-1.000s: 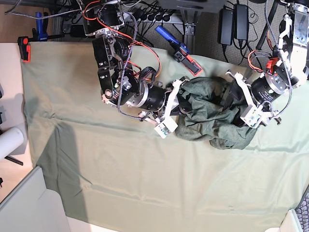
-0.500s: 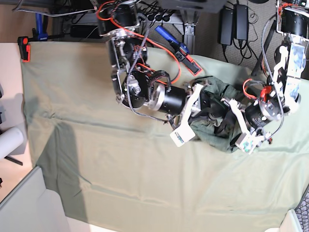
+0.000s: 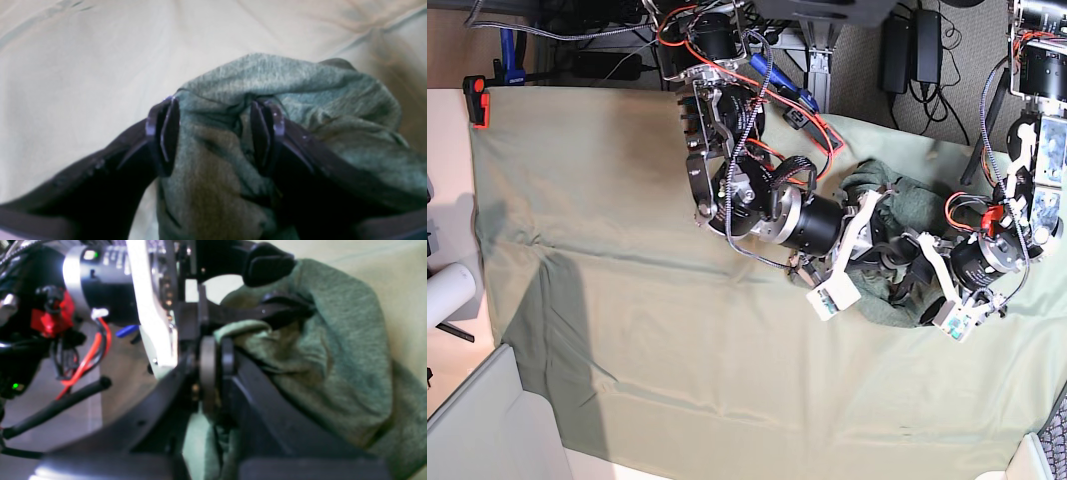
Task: Fold the T-shirt properly
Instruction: 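Regrasp the shirt bundle with both grippers and tuck loose fabric inward, then lift the bundle edge with the right gripper and fold it over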
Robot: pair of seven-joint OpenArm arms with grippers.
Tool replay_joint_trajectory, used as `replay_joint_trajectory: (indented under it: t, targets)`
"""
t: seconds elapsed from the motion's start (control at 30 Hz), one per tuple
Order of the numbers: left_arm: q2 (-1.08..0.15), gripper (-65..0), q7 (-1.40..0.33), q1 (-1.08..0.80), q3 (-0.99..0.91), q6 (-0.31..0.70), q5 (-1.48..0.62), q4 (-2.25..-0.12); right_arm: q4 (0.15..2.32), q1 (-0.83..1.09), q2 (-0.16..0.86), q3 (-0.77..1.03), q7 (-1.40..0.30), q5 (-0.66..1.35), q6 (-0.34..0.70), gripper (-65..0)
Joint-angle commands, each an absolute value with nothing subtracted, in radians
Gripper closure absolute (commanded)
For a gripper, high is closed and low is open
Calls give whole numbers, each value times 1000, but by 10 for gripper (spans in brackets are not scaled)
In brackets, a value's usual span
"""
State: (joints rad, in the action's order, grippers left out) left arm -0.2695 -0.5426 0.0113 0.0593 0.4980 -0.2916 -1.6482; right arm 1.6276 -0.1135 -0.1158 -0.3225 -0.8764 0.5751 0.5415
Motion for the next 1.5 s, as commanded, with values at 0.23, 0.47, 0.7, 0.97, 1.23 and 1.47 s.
replay_joint_trajectory:
  t: [0.23, 0.47, 0.7, 0.97, 1.23, 1.47]
  targets:
    - [-264, -374, -590, 24, -31, 500, -408, -1771, 1645, -127, -150, -391, -844, 629, 569, 0]
    - [-264, -373, -596, -49, -49, 524, -427, -1888, 1645, -127, -150, -391, -845, 582, 569, 0]
    - [-275, -374, -603, -62, -169, 524, -430, -1899, 1645, -127, -150, -391, -844, 584, 569, 0]
    - [-325, -373, -609, -65, -213, 524, -459, -1898, 1645, -127, -150, -395, -833, 583, 569, 0]
    - [-336, -373, -614, -70, -261, 524, -464, -1899, 1645, -134, -152, -410, -801, 578, 569, 0]
    - [-336, -373, -633, -90, -321, 524, -513, -1898, 1631, -179, -152, -441, -744, 471, 569, 0]
